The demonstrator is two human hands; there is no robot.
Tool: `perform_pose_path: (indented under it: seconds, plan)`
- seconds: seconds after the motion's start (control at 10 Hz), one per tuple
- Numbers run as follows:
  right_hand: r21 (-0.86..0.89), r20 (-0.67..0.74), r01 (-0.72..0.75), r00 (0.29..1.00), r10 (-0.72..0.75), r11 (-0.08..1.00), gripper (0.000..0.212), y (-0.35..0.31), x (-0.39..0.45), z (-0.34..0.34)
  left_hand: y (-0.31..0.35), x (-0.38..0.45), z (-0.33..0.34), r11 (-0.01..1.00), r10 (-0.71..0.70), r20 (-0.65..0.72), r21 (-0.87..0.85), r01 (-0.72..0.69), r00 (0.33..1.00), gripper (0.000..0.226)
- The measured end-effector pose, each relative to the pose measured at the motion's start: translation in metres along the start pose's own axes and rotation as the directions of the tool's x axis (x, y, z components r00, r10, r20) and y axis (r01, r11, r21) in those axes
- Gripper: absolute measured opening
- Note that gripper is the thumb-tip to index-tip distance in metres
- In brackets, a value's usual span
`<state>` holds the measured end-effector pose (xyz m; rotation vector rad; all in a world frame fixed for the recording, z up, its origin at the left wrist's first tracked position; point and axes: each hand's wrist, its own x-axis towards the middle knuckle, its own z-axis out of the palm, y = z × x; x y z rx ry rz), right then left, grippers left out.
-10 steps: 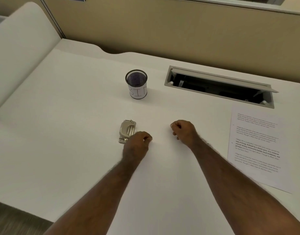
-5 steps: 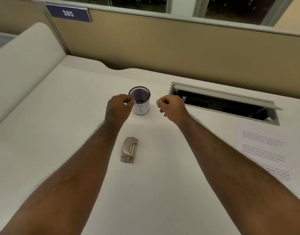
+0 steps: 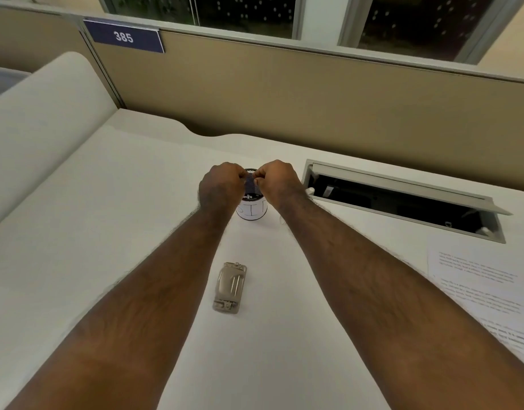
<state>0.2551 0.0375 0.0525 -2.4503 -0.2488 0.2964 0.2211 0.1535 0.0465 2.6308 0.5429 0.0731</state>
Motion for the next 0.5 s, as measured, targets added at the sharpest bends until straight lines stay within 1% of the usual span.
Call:
perform_pose_path:
  seconds: [0.1,0.2,0.3,0.4,0.5]
  plan:
    - [0.002,-0.032,0.013,0.999,-0.013,1.0,0.011,-0.003,0.0,0.001,-0.004,-0.002,-0.001,0.998,0.013,-0.076,-0.065,-0.018,0.997,0.026]
    - [0.002,-0.018,0.018,1.0,-0.018,1.0,0.022,-0.004,-0.003,0.0,-0.006,-0.001,-0.004,0.994,0.045,-0.144,-0.093,-0.059,0.988,0.027]
    - [0.052,-0.018,0.029,0.999,-0.028,0.998,0.02,-0.003,-0.012,-0.003,-0.004,-0.004,-0.01,0.985,0.081,-0.171,-0.137,-0.105,0.982,0.03]
    - [0.08,-0.066,0.049,0.997,-0.044,0.996,0.019,-0.001,-0.022,-0.01,-0.003,-0.009,-0.018,0.979,0.115,-0.181,-0.143,-0.142,0.977,0.031]
    - [0.113,-0.116,0.084,0.991,-0.071,0.99,0.023,0.006,-0.043,-0.017,-0.005,-0.024,-0.027,0.976,0.154,-0.185,-0.125,-0.178,0.971,0.031]
